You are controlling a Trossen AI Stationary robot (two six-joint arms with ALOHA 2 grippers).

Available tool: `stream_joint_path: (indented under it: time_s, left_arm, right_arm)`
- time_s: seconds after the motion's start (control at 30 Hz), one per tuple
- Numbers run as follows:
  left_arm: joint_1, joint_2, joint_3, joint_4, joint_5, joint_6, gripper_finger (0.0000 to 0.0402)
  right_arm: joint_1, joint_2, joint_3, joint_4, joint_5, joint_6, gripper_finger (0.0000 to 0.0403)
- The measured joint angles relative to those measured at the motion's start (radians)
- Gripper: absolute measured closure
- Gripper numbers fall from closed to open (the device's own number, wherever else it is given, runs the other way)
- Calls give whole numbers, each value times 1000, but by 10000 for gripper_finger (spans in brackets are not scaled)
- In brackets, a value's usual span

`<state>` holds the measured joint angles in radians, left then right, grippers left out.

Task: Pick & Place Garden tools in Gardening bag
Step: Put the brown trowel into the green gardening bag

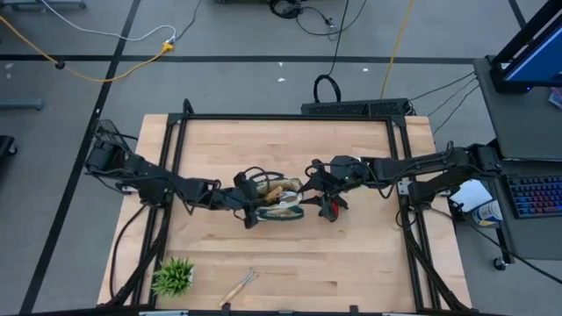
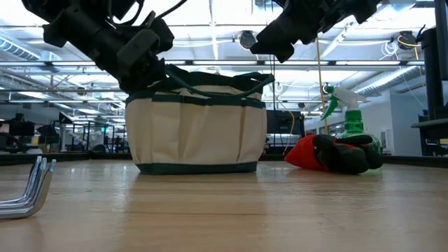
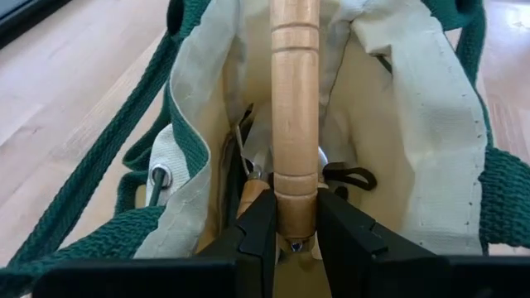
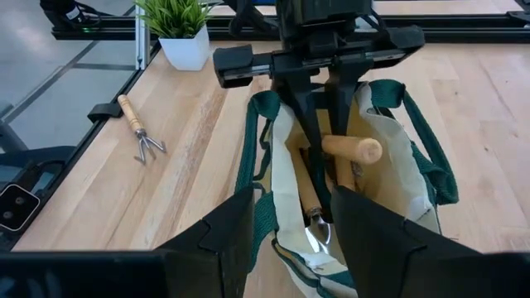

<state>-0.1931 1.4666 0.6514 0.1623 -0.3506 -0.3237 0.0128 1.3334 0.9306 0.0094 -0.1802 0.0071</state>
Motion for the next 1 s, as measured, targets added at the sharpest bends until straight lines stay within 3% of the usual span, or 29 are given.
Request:
stream_joint_path:
  time_s: [0.2,0.77,1.0]
  left_arm:
    - [30,0,0,-1,77,2,330]
    - [82,2,-2,11,91,81,329]
    - [117,2,-2,14,152,114,326]
  right_arm:
    - [0,0,0,0,0,0,248]
    - [0,0,0,0,0,0,248]
    - [0,0,0,0,0,-5,248]
